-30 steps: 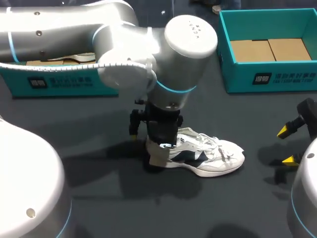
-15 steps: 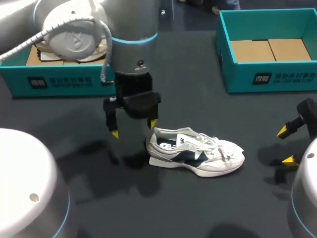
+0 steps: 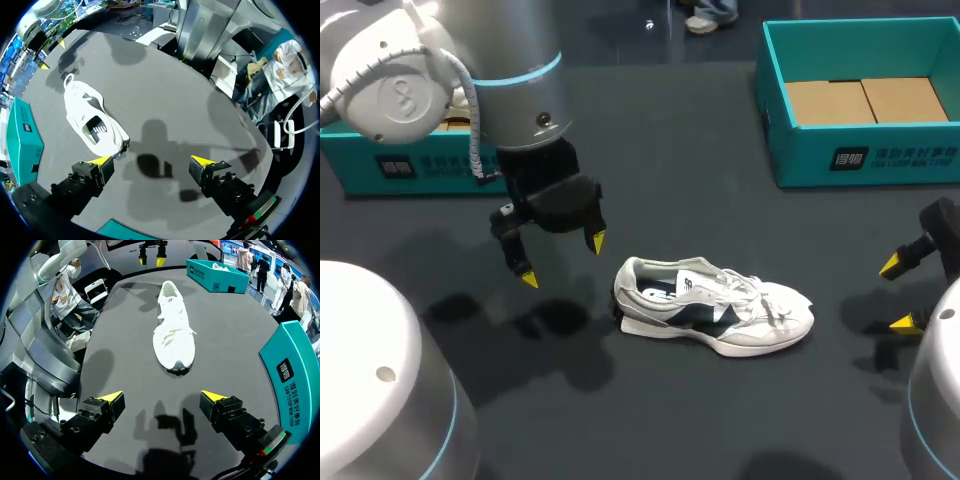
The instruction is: Take the shoe out of the shoebox, open the shoe tongue, remove and reinsert the insole, then place the shoe into the shoebox
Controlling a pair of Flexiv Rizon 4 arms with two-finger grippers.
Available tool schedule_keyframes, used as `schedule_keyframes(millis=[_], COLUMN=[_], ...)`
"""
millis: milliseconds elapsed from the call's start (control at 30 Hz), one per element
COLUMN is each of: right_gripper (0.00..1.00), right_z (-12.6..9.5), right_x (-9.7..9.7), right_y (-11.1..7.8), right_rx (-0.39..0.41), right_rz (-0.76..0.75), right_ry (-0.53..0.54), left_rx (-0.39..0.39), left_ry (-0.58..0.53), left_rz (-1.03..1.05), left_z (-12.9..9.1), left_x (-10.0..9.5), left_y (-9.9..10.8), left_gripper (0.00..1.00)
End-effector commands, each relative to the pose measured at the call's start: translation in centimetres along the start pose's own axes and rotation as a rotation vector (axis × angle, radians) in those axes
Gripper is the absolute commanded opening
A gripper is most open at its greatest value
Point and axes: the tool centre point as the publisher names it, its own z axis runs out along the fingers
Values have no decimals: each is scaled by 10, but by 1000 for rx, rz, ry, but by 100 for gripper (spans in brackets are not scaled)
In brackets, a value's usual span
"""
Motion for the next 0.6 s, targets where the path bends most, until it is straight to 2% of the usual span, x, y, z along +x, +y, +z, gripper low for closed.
schedule_keyframes(millis=[33,67,500,600], right_gripper=[100,100,100,100], right_z=[0,0,0,0], right_x=[2,2,2,2], right_y=[0,0,0,0], right_rx=[1,1,1,1], right_rz=[-1,-1,-1,-1], right_ry=[-3,-3,-3,-3], left_rx=[306,330,330,388], left_ry=[-337,-336,-336,-382], left_rz=[-356,-403,-403,-458], left_z=[4,3,3,14], left_x=[18,22,22,21], left_y=[19,23,23,32], left_gripper=[100,100,100,100])
